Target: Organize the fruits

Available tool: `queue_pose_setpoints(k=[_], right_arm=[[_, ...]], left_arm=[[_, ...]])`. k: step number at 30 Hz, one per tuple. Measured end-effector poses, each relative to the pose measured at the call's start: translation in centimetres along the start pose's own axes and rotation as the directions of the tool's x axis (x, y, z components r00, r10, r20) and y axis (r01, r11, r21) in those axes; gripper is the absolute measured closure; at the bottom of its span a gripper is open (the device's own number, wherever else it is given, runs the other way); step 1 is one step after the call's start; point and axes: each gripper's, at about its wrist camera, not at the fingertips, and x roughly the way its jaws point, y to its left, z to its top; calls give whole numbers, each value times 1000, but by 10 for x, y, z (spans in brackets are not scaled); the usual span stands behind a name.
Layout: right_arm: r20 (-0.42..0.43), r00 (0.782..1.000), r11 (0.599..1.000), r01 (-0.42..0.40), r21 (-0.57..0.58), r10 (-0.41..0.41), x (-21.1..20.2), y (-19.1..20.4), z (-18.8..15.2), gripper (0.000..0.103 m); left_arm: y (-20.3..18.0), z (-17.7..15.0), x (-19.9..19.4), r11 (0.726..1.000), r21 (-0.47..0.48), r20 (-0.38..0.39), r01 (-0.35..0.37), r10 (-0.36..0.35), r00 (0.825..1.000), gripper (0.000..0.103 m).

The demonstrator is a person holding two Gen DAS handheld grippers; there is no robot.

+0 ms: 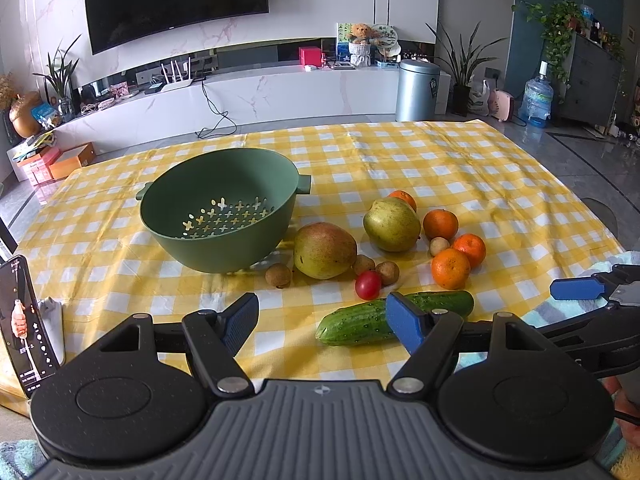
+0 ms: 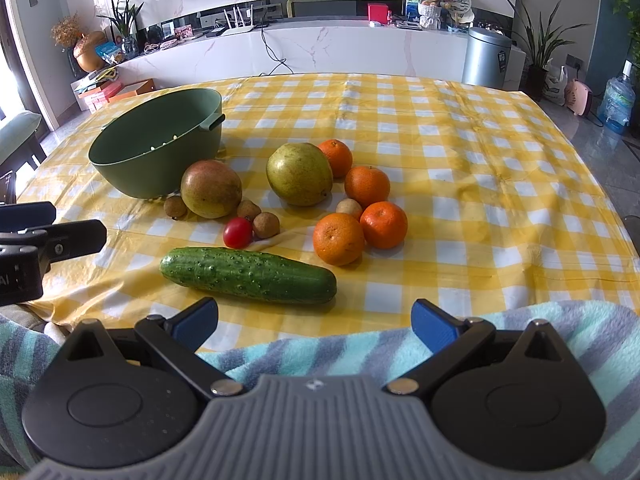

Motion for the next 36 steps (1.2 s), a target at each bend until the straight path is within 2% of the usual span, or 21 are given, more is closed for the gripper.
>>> queue_pose_setpoints(k=[36], right_arm=[[0,1000,1000,-1,3,1,1,0,0,4]], left_arm=[[-3,-2,-1,1000,4,-9,6,-6,1000,17]])
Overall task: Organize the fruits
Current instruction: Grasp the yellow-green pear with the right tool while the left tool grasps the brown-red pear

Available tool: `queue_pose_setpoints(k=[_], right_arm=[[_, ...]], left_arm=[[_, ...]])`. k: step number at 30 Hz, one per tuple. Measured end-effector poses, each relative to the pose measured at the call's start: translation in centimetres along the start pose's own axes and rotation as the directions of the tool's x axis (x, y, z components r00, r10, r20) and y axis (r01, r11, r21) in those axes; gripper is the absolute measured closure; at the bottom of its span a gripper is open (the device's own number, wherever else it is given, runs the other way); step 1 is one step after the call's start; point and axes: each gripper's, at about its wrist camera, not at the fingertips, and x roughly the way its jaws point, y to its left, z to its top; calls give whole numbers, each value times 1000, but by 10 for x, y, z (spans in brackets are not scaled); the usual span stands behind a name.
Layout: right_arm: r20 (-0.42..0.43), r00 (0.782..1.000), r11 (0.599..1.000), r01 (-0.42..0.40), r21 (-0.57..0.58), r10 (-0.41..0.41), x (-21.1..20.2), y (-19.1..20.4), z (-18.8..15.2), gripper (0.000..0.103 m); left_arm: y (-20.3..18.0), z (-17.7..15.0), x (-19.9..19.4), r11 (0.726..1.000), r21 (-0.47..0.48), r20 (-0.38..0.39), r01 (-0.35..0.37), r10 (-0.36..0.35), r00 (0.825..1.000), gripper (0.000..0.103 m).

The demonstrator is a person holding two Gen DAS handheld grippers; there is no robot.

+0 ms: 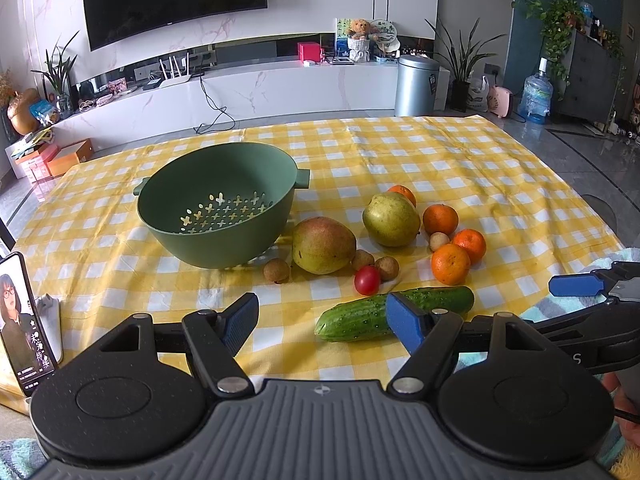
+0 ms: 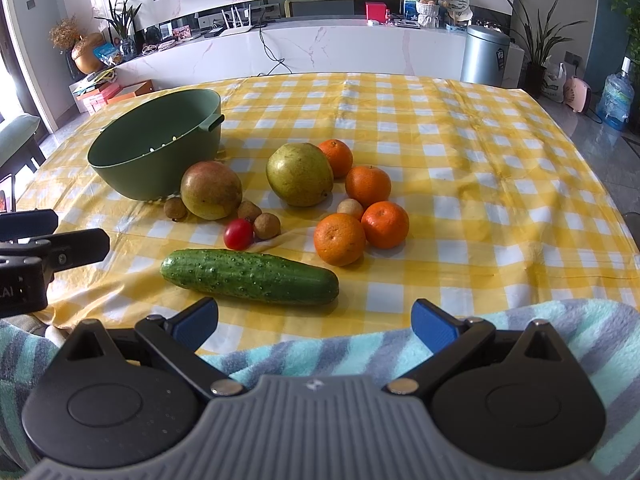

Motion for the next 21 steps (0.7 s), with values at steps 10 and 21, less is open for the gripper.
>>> queue_pose_setpoints(k=[10,21], right_arm=[[105,993,999,-47,-5,48,2,2,6,4],[114,991,995,-68,-72,76,34,4,29,26]], left_arm=[[10,2,18,998,-39,-30,50,-51,998,34],[24,11,47,993,-97,-7,66,-67,998,46]])
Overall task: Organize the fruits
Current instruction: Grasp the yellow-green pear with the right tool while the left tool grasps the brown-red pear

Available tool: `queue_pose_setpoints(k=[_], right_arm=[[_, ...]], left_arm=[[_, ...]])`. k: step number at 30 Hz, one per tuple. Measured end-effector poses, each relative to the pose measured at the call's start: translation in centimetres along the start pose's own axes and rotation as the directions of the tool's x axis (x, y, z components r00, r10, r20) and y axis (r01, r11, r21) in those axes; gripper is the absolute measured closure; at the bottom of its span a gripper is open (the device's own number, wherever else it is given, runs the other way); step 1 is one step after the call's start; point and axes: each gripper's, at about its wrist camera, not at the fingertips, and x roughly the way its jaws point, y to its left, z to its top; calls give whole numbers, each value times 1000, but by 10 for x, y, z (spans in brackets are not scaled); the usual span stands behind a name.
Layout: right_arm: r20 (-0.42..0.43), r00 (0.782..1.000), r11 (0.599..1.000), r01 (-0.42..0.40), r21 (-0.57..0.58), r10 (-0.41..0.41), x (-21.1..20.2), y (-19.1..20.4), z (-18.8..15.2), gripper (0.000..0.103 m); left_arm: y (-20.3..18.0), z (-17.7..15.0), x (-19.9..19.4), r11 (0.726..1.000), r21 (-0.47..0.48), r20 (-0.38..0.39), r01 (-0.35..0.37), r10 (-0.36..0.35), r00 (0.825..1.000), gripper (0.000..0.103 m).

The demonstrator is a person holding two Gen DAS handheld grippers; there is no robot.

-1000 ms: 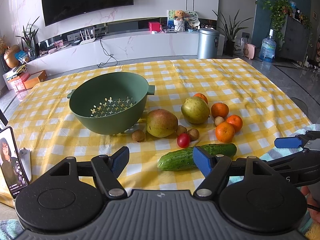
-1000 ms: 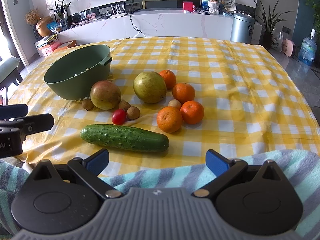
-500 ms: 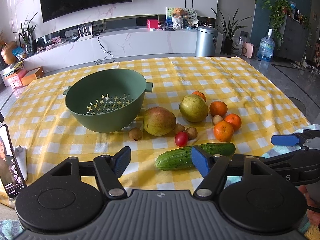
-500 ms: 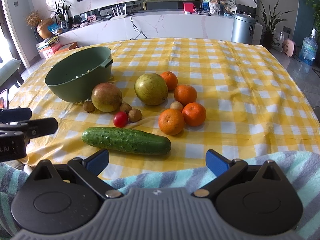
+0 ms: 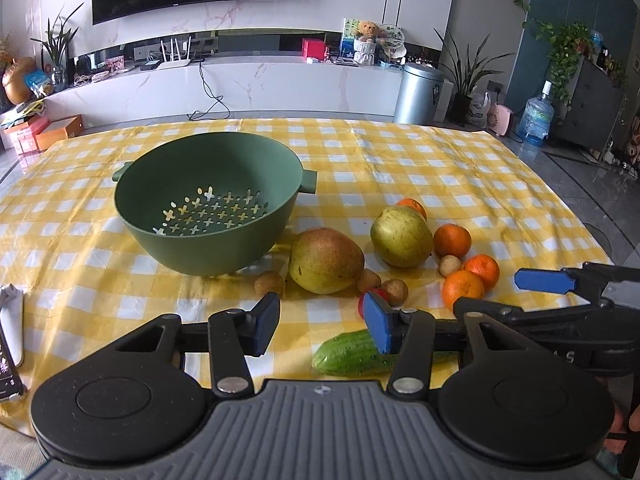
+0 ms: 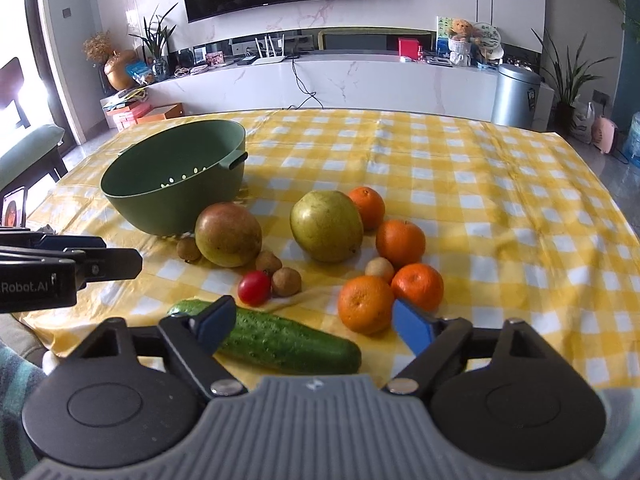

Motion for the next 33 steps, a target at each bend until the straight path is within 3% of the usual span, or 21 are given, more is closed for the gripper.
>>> queue_pose_setpoints(k=[5,17,24,33], right_arm=[[10,999,999,-32,-9,32,19,-9,18,35],[-27,996,996,-88,-5,88,80,-20,52,35],[-30,995,996,-92,16,92,107,-24,57,35],[-56,993,994,-104,28,105,125,-25,53,35]], left_arm=[[5,5,21,998,-36,-17,52,-52,998,34],[7,20,75,999,15,-61,43,-42,997,21],[13,23,93,998,-14,-28,67,-67,997,20],[25,21,106,984,-101,-14,146,-148,989,19]])
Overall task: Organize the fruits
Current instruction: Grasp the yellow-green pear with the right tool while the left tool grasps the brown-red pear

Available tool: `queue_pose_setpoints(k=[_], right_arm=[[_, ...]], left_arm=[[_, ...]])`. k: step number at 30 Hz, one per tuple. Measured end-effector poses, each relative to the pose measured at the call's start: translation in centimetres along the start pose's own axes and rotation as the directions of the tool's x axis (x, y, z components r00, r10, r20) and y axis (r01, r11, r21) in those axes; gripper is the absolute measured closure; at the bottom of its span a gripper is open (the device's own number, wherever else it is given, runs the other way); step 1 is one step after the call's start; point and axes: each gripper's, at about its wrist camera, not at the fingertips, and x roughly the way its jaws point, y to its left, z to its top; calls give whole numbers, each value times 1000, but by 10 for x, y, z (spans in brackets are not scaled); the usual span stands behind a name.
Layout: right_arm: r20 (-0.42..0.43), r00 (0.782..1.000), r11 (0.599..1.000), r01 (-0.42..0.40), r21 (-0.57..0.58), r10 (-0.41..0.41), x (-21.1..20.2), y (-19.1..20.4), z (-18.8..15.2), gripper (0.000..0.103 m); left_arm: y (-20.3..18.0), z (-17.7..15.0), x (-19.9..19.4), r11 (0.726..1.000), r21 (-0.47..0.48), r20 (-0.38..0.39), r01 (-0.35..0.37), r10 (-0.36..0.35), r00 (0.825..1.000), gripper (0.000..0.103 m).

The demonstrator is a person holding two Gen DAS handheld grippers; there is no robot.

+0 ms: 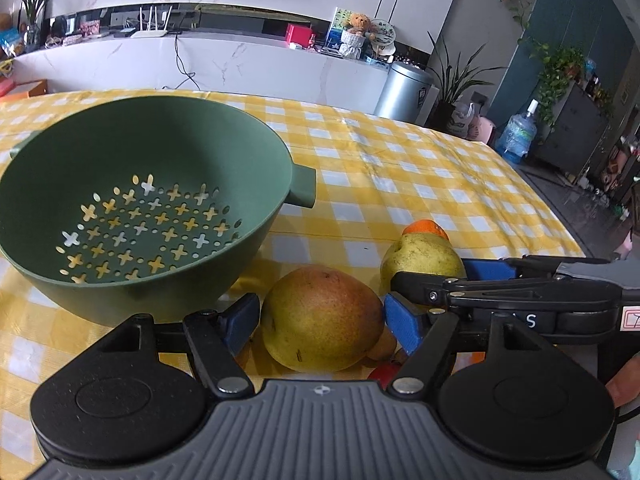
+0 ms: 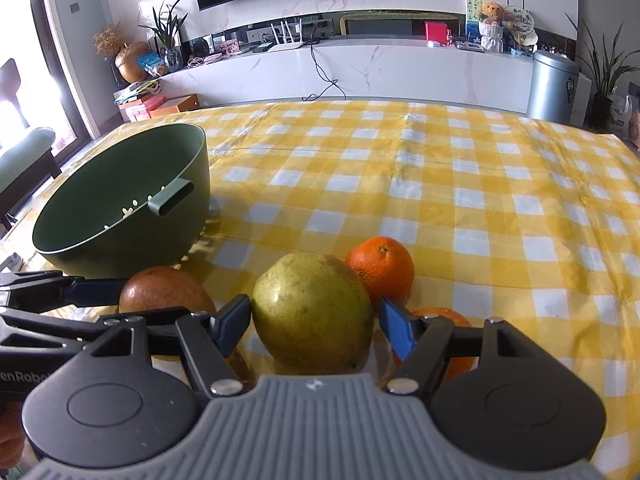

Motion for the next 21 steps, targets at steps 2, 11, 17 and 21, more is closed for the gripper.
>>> queue_pose_setpoints(k=[2,11,17,21], right_arm=[[3,1000,1000,-7,7,7,1,-1,0,35],[17,1000,1000,-3,-17,3,2,3,-4,36],[25,1000,1000,1,-21,0,1,3,-5,37],[28,1000,1000,2,-20,-2,0,3,-7,37]], left_arm=[[3,-1,1,1000,-10,2,15,-15,1000,20],[7,-4,3,999,-6,18,53,-53,998,23],[9,-6,4,998,-10,16,60,-60,998,22],[8,-8,3,999,-7,25,53,-53,998,23]])
